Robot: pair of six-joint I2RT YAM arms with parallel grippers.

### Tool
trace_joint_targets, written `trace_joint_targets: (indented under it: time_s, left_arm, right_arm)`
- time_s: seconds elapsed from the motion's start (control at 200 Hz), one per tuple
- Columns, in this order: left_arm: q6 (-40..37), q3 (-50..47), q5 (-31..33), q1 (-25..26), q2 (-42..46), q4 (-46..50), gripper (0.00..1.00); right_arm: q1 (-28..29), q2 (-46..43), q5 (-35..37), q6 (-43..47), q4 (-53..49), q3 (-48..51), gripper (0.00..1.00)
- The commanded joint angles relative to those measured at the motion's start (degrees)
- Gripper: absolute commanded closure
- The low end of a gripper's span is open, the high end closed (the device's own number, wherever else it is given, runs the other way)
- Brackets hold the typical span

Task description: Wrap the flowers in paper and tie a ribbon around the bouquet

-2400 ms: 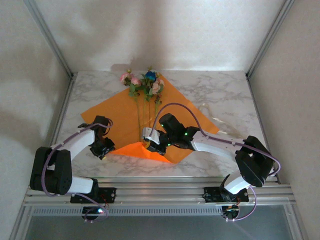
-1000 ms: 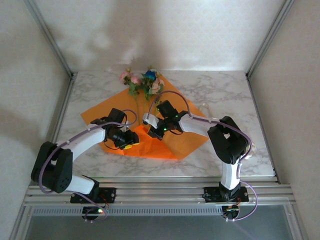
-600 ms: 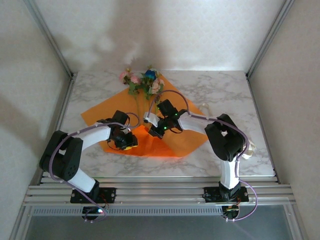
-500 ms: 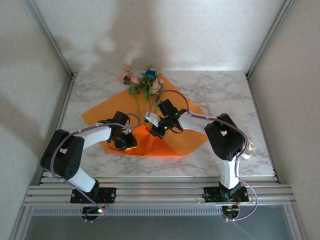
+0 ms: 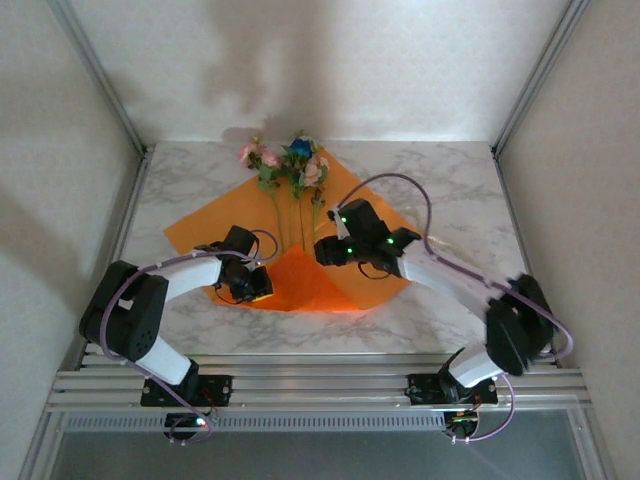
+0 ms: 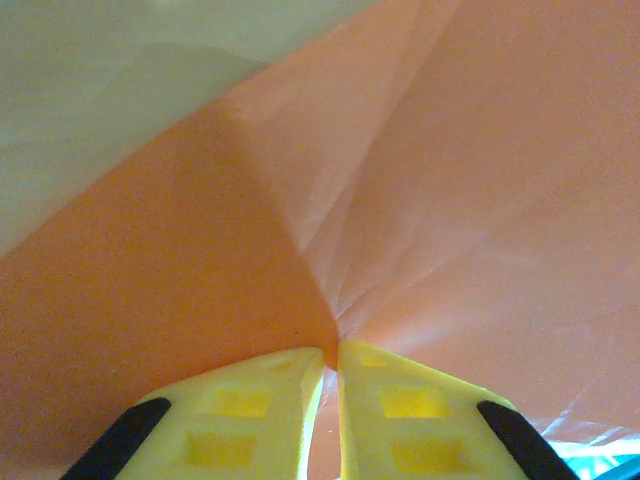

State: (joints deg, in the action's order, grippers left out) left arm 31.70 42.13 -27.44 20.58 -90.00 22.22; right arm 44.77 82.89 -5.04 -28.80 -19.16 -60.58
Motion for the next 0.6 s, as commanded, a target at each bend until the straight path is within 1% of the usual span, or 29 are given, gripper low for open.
trace_joint_targets:
  time_s: [0.0,0.045,0.115,0.19,0.235,0.35,0.44,0.541,0.596]
  left_arm:
    - [0.95,-3.47,3.79,1.13,-4.19,3.22,0.85]
    - [1.08,-3.46,4.36,1.13,-4.25,3.66,0.86]
    - [1.33,-3.53,5.12,1.13,-4.21,4.3,0.86]
    - [1.34,-3.8,5.85,1.13,-4.05,4.91,0.86]
    - [1.26,-4.01,5.82,1.14,-4.19,5.02,0.86]
    - [0.69,-4.25,5.47,1.13,-4.74,4.85,0.86]
    - [0.3,-4.16,5.66,1.13,-5.09,4.94,0.86]
    - [0.55,-3.81,5.82,1.13,-5.45,5.53,0.86]
    - [0.8,-3.64,5.87,1.13,-5.78,5.76,0.86]
  right_arm:
    - [5.19,-6.74,6.14,-31.68,-7.93,6.63,0.51]
    - [7.24,-8.48,6.91,-39.12,-7.8,8.5,0.5]
    - [9.46,-8.96,5.52,-51.11,-5.53,11.6,0.5]
    - [12.07,-8.21,4.99,-60.45,-0.05,14.54,0.49]
    - [13.51,-7.55,5.47,-64.53,2.56,15.4,0.49]
    - [17.02,-4.19,8.0,-72.27,10.53,17.74,0.47]
    - [19.29,0.18,9.84,-78.25,21.55,21.62,0.47]
    - [21.04,3.89,13.13,-80.01,30.84,23.88,0.47]
    - [22.05,5.26,16.09,-80.68,34.65,25.01,0.47]
